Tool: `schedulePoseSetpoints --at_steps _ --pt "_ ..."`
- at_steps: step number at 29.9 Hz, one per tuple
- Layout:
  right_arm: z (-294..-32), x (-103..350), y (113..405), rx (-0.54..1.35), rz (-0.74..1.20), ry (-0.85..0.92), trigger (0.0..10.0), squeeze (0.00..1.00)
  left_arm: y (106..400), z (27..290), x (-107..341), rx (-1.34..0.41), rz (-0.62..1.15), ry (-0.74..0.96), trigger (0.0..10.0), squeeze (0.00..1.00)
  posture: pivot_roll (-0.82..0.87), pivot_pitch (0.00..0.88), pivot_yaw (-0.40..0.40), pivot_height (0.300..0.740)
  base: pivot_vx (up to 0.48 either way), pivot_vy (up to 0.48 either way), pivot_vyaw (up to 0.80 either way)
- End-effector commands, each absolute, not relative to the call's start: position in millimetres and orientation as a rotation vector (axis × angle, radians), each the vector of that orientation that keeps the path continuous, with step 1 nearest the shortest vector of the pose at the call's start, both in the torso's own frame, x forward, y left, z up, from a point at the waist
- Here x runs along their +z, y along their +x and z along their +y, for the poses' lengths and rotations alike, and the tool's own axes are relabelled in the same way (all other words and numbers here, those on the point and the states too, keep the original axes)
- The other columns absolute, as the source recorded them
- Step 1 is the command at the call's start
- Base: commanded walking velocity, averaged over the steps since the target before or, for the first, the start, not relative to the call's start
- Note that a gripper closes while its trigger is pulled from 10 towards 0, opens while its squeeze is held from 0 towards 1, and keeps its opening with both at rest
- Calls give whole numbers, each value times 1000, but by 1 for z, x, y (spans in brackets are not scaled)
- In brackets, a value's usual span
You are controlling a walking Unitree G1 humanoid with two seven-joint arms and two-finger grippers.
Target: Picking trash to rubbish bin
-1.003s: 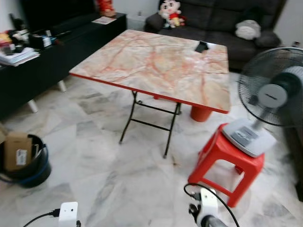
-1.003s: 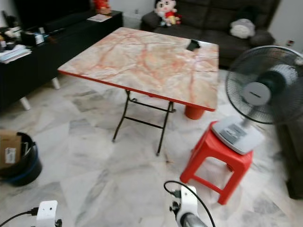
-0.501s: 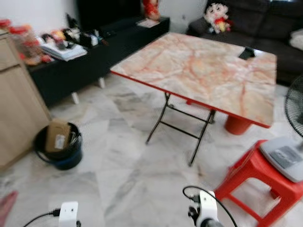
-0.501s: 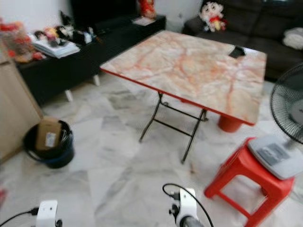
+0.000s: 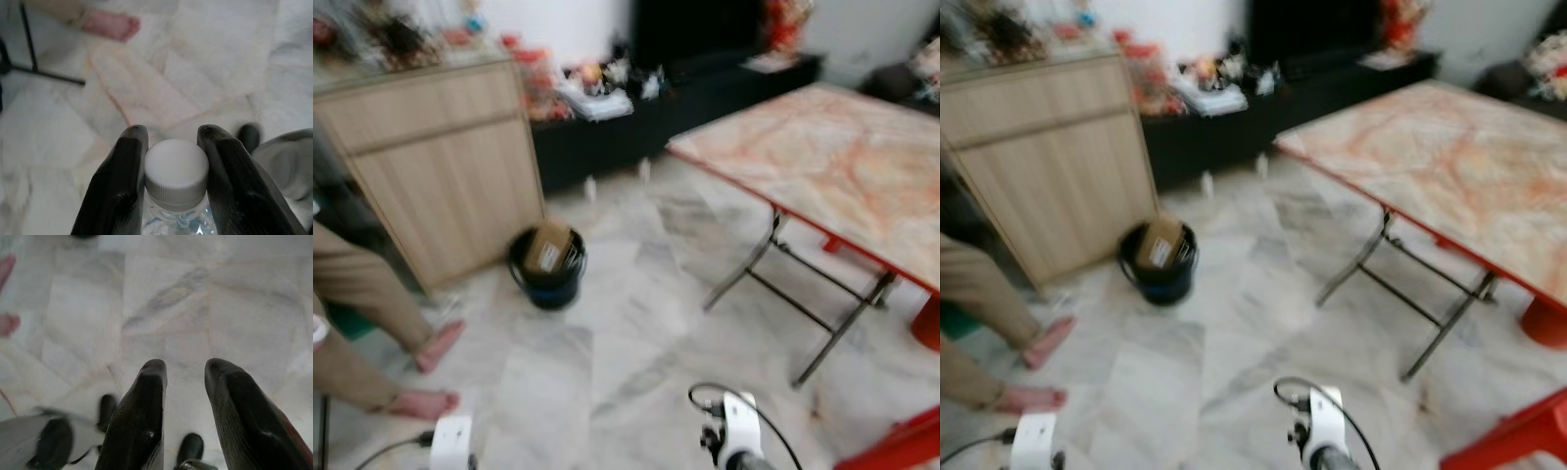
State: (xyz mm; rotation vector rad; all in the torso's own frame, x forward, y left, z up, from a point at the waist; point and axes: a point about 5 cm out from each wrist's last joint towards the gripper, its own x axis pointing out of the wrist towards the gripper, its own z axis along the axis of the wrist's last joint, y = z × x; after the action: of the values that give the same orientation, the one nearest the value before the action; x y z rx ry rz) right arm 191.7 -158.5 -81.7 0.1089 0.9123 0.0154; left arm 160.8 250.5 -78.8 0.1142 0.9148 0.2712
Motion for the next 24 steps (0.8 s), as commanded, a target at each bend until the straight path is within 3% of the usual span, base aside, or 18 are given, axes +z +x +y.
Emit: schedulePoseSetpoints --at_steps 1,5,10,24 --pt "-156 -80 196 22 902 110 10000 0 171 250 -75 268 896 120 10000 0 7 0 -35 740 0 0 800" --pt "-158 -79 196 16 897 118 10000 0 173 249 -74 276 886 113 10000 0 -4 0 -39 740 0 0 800" --pt "-162 -78 197 -1 881 148 10000 0 170 246 -76 277 902 117 10000 0 -10 0 -47 740 0 0 178" --pt "-164 -77 198 -4 872 151 10000 0 168 243 -78 285 909 119 10000 0 -14 0 -62 740 438 0 0"
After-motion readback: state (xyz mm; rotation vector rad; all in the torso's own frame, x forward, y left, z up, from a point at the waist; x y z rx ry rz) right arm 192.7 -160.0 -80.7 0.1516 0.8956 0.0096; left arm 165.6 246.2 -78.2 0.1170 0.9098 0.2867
